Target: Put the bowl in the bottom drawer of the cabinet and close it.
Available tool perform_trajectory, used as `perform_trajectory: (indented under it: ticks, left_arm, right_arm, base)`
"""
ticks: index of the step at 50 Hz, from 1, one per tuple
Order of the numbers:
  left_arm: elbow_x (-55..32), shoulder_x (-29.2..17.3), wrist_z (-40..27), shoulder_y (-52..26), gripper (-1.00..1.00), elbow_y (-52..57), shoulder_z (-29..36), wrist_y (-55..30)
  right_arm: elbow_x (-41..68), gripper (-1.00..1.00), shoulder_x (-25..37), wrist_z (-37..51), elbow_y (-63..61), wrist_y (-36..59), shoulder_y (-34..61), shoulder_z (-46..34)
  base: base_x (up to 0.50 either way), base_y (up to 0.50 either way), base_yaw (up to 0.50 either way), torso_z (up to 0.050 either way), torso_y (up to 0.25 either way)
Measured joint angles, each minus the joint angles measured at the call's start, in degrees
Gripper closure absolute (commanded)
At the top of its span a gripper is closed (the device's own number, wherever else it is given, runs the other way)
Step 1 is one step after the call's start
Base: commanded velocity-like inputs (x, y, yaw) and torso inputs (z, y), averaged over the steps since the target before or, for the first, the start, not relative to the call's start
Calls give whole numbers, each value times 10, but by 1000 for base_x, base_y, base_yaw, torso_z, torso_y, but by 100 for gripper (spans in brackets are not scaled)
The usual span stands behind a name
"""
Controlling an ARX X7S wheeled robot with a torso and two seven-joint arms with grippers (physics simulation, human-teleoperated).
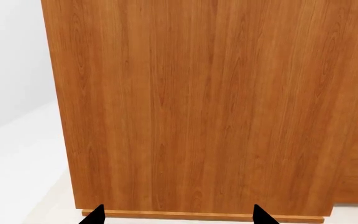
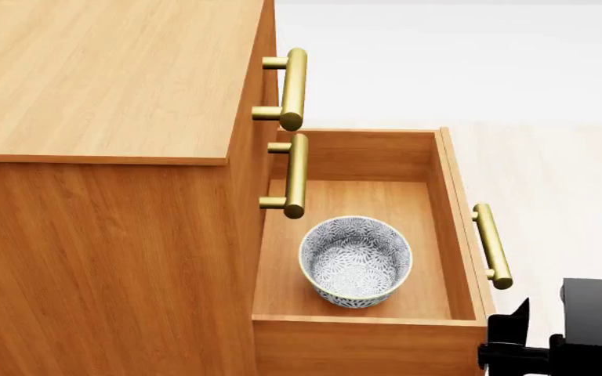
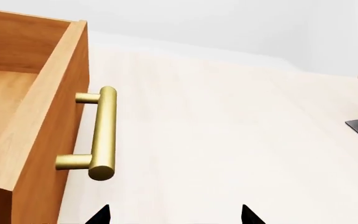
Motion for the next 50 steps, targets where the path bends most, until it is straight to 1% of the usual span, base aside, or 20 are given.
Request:
perform_trajectory:
  ticks: [50]
  left_arm:
    - [-4, -3, -3, -2, -100, 0, 3, 1]
  right_arm:
    - [11, -100, -18, -21, -10, -1, 1, -44]
  base:
    - [0, 0, 0, 0, 0]
